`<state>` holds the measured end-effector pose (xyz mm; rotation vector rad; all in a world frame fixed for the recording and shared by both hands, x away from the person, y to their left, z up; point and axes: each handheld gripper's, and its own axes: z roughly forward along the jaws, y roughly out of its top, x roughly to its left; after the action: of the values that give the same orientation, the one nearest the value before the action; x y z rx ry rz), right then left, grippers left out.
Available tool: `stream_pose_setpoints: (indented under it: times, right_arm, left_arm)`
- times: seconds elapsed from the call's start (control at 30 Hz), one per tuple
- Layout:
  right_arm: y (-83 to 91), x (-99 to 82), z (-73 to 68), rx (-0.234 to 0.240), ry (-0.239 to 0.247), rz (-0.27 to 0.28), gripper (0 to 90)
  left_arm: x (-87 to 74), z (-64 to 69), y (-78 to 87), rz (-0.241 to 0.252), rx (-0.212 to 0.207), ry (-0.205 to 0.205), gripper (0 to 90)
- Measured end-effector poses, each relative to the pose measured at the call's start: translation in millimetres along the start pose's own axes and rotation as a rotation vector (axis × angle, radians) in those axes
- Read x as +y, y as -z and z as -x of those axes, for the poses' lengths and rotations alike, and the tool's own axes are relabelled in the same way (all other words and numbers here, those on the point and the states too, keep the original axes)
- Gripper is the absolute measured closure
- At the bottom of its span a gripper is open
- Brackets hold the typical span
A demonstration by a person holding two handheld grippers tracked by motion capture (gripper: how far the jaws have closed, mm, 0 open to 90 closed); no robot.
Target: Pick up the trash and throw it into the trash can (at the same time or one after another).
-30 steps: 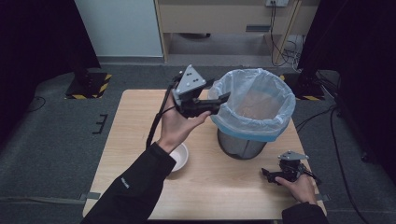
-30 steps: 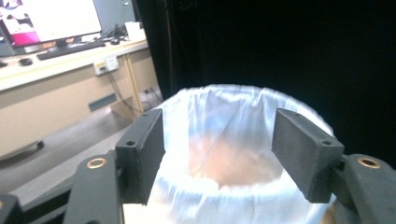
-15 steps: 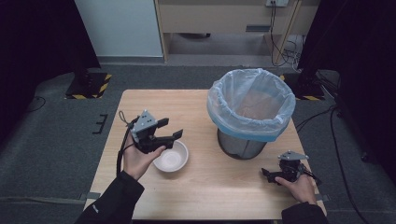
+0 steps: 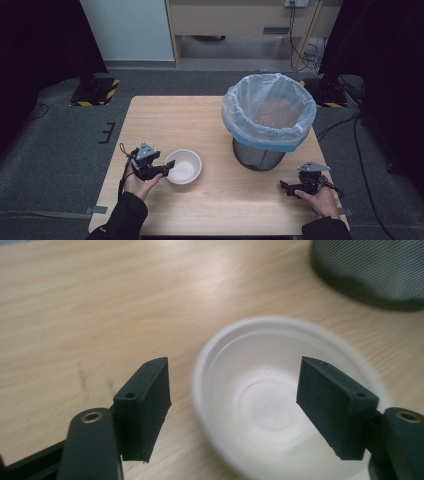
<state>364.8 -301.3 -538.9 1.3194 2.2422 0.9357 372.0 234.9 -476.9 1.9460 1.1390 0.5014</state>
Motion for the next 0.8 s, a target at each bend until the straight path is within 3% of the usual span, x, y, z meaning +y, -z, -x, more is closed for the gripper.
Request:
stream_pose_setpoints:
  times: [0.13, 0.23, 0.37, 0.7, 0.8]
  right_arm:
    - [-0.1, 0.0, -0.2, 0.004, 0.005, 0.0, 0.8]
    - [-0.1, 0.0, -0.3, 0.006, 0.006, 0.0, 0.8]
    - [0.0, 0.0, -0.4, 0.007, 0.008, 0.0, 0.8]
    - [0.0, 0.0, -0.4, 0.007, 0.007, -0.001, 0.8]
    - [0.0, 0.0, -0.4, 0.007, 0.007, 0.0, 0.8]
  left_arm:
    - [-11.6, -11.5, -6.0, -0.032, 0.019, 0.067, 30.5]
    - [-14.1, -13.8, -9.2, -0.05, 0.026, 0.075, 31.6]
    - [-15.7, -12.6, -14.4, -0.073, 0.001, 0.089, 36.5]
    - [-16.9, -6.7, -29.5, -0.186, -0.014, 0.086, 59.8]
    - [-16.6, -5.5, -29.8, -0.196, -0.016, 0.088, 66.9]
